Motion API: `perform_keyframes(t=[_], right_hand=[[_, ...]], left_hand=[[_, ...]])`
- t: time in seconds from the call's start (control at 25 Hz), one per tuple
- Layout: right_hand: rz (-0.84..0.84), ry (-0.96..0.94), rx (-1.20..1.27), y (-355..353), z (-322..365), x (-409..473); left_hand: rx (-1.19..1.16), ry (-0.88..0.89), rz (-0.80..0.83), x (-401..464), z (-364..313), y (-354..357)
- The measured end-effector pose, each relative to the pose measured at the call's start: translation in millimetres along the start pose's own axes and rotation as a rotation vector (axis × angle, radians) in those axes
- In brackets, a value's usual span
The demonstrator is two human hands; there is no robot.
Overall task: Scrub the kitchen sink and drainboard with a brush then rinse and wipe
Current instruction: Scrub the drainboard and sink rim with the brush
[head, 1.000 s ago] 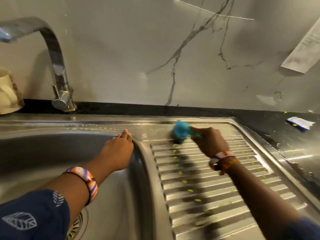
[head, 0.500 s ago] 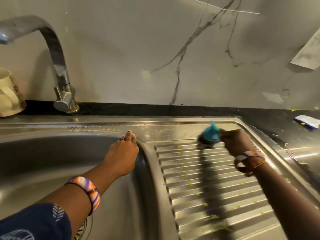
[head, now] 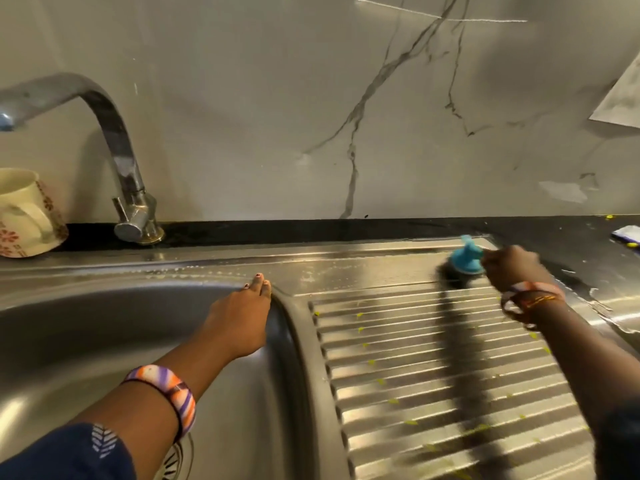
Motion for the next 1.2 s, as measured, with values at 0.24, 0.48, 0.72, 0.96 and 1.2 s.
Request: perform_keyframes(t=[0.24, 0.48, 0.72, 0.96, 1.2], right_hand=[[-0.021, 0.050, 0.123, 0.4, 16.9, -0.4], [0.178, -0.623, 0.242, 87.0, 162.2, -96.3], [0.007, -0.648, -0.127, 63.6, 110.0, -31.5], [-0.013, -0.058, -0.053, -9.3, -27.6, 67.0], [0.090, -0.078, 0.155, 1.7, 21.2, 34.5]], left_hand=[[0.040, -0.055, -0.021, 3.6, -3.3, -5.6], [0.135, -0.099, -0.083, 6.0, -10.8, -17.5], [0.131, -0.104, -0.193, 13.6, -15.0, -13.9], [0.168, -0.040, -0.232, 25.9, -7.8, -5.6], [0.109, 0.033, -0.226, 22.3, -5.8, -7.6]])
Point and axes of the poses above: each hand's wrist, its own x-axis towards the middle knuckle, its own y-axis out of the palm, z = x × y, the point moved 3 cm from there along x, towards the middle knuckle, and after that the axes turned 6 degrees about z, right-handed, at the moved point
